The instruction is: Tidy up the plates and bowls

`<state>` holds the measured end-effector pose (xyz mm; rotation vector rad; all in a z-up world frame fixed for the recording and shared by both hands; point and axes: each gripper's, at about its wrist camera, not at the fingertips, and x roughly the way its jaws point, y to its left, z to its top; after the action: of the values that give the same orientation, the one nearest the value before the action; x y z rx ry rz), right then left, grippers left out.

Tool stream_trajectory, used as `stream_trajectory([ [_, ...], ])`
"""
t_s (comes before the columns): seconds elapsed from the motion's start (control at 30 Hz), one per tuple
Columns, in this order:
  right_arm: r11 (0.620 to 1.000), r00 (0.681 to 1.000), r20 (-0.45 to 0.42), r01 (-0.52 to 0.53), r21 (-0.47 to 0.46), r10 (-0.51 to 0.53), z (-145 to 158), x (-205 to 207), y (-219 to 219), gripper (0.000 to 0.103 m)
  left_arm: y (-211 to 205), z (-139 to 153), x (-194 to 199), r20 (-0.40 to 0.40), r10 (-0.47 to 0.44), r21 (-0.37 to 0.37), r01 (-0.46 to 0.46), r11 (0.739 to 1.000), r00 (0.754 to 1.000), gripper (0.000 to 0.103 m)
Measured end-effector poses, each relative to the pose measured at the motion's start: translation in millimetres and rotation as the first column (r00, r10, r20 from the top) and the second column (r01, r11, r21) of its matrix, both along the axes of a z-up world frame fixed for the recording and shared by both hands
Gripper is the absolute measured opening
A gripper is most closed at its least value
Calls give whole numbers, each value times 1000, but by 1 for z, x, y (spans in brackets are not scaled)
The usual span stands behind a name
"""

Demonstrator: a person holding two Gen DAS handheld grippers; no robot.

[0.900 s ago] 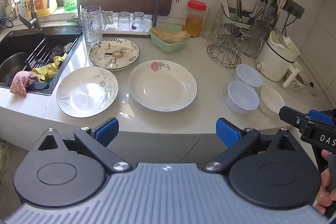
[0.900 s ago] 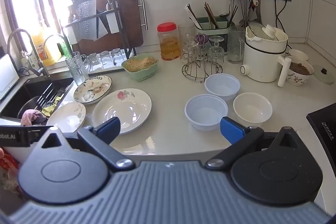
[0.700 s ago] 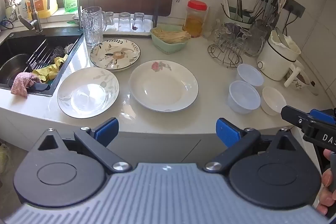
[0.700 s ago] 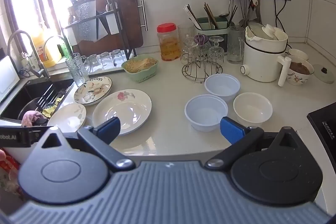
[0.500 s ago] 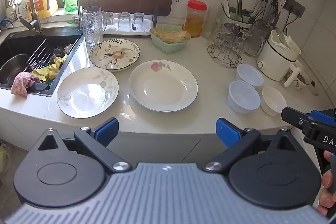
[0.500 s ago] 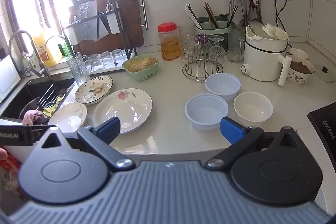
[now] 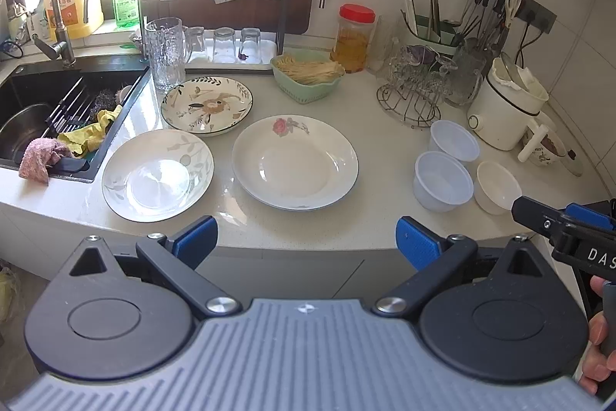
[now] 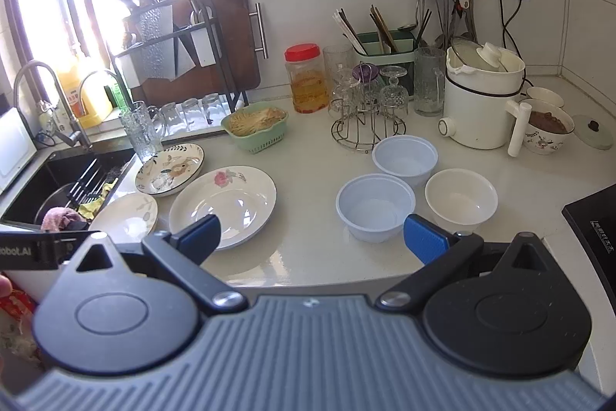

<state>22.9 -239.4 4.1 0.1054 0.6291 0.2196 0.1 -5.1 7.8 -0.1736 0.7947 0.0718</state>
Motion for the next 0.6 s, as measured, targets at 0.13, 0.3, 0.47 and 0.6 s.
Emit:
stream_trajectory([
  [0.13, 1000, 1000, 0, -1, 10, 1, 0, 1, 1, 103, -3, 6, -1, 6, 4, 14, -4, 1000, 1000, 101],
  [0.3, 1000, 1000, 12, -9, 13, 9, 3, 1, 0, 103, -2, 10, -3, 23, 18, 12, -18, 1000, 1000, 101],
  [0.47, 1000, 1000, 17, -20, 18, 20, 5, 2, -5, 103, -5, 12, -8, 35, 28, 10, -29, 1000, 999, 101],
  [0.6, 999, 999, 17, -29, 15, 29, 6, 2, -5, 103, -7, 12, -11, 38, 28, 16, -29, 999, 999, 101],
])
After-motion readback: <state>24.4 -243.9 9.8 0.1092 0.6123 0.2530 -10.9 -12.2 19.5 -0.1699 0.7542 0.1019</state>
